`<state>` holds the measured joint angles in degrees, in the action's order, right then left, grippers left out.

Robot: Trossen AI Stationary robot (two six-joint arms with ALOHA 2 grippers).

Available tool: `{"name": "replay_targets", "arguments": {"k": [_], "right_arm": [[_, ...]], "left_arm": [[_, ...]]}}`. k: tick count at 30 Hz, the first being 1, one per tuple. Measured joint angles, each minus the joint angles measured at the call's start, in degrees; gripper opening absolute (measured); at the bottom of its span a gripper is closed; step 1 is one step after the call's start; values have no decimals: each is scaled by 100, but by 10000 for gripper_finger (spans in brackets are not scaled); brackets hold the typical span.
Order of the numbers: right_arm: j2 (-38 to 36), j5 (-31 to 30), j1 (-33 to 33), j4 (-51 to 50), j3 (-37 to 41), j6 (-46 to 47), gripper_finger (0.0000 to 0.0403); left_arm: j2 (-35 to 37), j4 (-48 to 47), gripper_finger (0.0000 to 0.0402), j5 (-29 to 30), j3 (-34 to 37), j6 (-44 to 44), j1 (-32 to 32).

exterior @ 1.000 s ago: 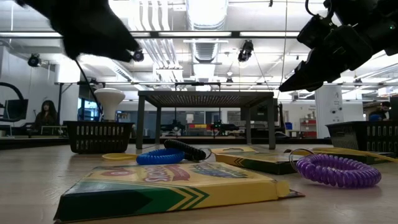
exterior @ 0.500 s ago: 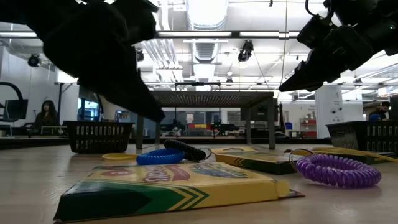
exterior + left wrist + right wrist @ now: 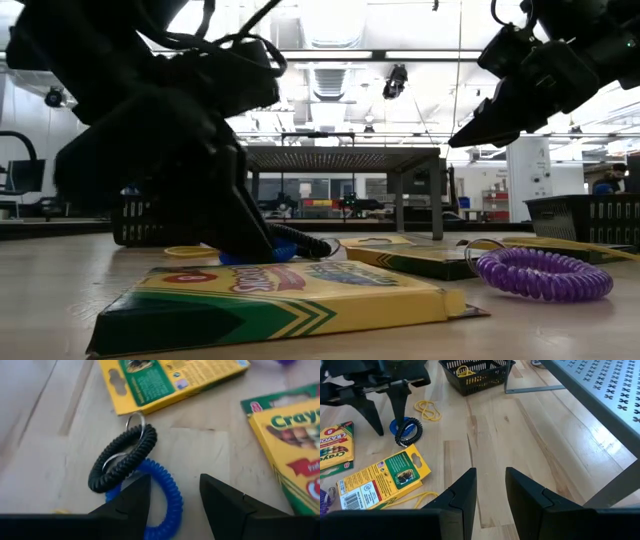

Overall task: Pick & Place Office Desk Supplies
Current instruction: Put the blue spring keychain into the bottom black bin

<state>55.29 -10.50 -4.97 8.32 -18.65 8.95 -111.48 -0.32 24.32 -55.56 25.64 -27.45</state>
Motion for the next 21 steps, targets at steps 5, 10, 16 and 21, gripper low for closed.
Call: {"name": "replay_targets", "arguments": {"k": [5, 10, 16, 21], "right_arm": [[0, 0, 0, -2, 2, 0, 100], [0, 0, 0, -3, 1, 0, 100], [0, 0, 0, -3, 0, 0, 100], [0, -2, 0, -4, 0, 0, 100]], "left_arm": [[20, -82, 172, -435, 27, 1121, 120], [-96, -240, 134, -507, 9, 1719, 130], [-19, -382, 42, -410, -31, 1405, 130], [473, -547, 15, -276, -14, 1052, 128]]}}
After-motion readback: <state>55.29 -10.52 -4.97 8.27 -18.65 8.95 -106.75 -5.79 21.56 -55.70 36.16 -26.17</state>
